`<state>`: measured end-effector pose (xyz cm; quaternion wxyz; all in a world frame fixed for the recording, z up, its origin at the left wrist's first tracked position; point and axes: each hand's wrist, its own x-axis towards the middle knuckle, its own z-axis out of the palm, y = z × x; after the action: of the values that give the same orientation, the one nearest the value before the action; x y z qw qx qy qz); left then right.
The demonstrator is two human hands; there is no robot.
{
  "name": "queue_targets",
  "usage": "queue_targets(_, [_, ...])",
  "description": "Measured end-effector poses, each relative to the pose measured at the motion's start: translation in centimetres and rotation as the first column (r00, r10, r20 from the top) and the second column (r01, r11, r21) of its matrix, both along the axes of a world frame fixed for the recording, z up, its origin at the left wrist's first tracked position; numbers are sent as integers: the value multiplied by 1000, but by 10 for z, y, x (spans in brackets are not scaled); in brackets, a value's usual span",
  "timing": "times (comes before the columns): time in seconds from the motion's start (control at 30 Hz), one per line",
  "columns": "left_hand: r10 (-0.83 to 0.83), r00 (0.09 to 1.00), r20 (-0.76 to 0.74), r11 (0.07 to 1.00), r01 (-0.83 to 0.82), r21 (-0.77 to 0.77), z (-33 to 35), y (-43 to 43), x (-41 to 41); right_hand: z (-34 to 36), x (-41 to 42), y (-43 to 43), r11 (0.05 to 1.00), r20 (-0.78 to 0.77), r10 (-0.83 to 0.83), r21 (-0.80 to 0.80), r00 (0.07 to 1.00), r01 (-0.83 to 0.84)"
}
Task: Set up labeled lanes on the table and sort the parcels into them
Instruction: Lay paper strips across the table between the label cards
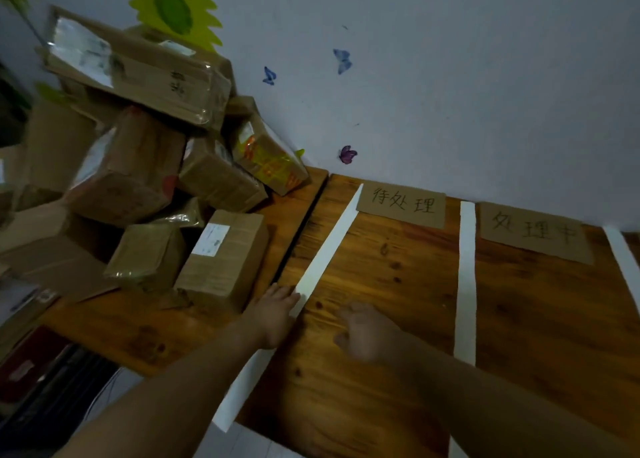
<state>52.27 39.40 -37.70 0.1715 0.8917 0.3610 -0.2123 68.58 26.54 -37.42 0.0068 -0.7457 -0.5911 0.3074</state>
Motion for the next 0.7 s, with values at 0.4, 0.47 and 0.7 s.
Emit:
queue_targets(0.4, [-510,860,-31,858,511,45,-33,75,28,-42,-114,34,1000,57,18,-7,998,-18])
queue_targets(0.47, [-521,853,-22,851,522,67,-35,77,27,-50,-124,38,999,90,23,-49,996,-18])
queue_targets(0.7, [-514,855,-73,844,519,139,-34,75,18,-55,-129,34,994,104,15,-113,994,-3])
